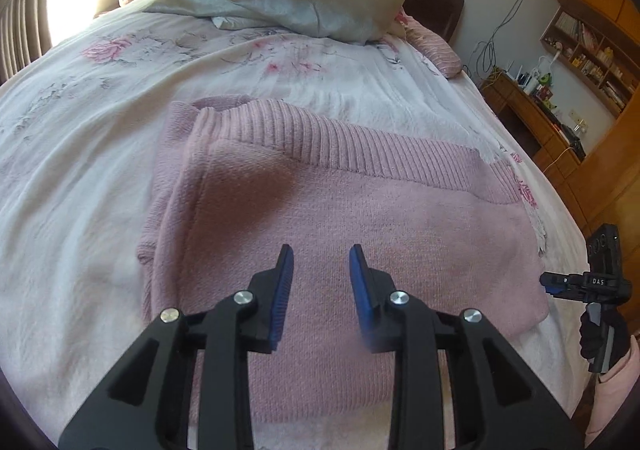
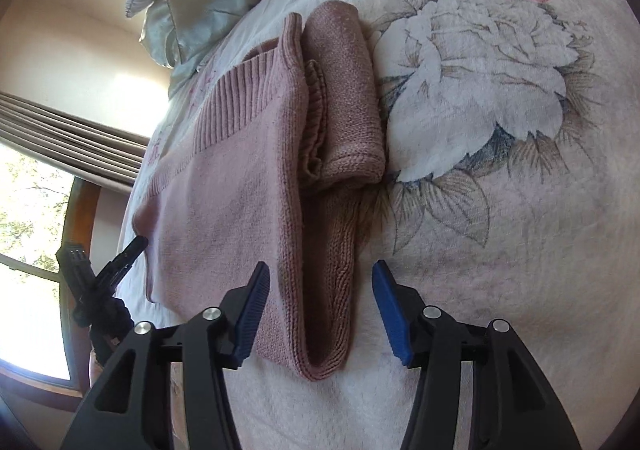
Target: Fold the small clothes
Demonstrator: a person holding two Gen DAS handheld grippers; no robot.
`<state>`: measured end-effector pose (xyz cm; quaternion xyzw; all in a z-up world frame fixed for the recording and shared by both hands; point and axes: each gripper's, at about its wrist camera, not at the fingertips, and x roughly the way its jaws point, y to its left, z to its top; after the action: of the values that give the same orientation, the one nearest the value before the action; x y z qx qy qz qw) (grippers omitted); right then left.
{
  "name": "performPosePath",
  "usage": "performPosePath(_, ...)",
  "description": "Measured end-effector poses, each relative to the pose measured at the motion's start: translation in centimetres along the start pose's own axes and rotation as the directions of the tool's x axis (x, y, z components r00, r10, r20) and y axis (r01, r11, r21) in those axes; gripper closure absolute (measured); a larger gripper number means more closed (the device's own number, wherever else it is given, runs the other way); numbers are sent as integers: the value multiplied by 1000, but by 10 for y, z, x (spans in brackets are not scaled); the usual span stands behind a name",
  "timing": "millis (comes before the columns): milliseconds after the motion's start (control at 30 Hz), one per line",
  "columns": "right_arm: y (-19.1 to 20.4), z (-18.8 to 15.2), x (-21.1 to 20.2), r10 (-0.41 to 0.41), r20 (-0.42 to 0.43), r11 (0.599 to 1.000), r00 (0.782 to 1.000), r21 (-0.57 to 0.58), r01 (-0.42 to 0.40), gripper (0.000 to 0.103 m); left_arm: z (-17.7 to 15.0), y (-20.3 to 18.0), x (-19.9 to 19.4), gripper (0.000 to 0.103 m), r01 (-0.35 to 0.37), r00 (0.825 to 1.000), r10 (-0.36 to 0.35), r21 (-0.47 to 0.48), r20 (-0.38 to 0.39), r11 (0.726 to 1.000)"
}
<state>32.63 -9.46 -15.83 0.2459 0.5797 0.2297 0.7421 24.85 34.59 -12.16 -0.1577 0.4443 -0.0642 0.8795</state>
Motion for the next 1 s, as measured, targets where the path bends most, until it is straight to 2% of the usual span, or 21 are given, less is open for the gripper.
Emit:
performPosePath(200,-10,8,18,81,11,996,997,45,-82,56,3,12,35,76,14,998,-17,-52,-58,999)
performPosePath(333,-14,13,27,92,29,993,995,67,-94,76,2,18,40,77,13,997,-18,-72,-80,997)
performPosePath(433,-16,11,29,100,45,992,994,76,-104,81,2,14,40,78,-4,996,1,-36,-84,999)
performPosePath(1000,-10,10,28,66,57,991,996,110,-72,86,-1,19,40,78,19,997,-24,-65,-76,998)
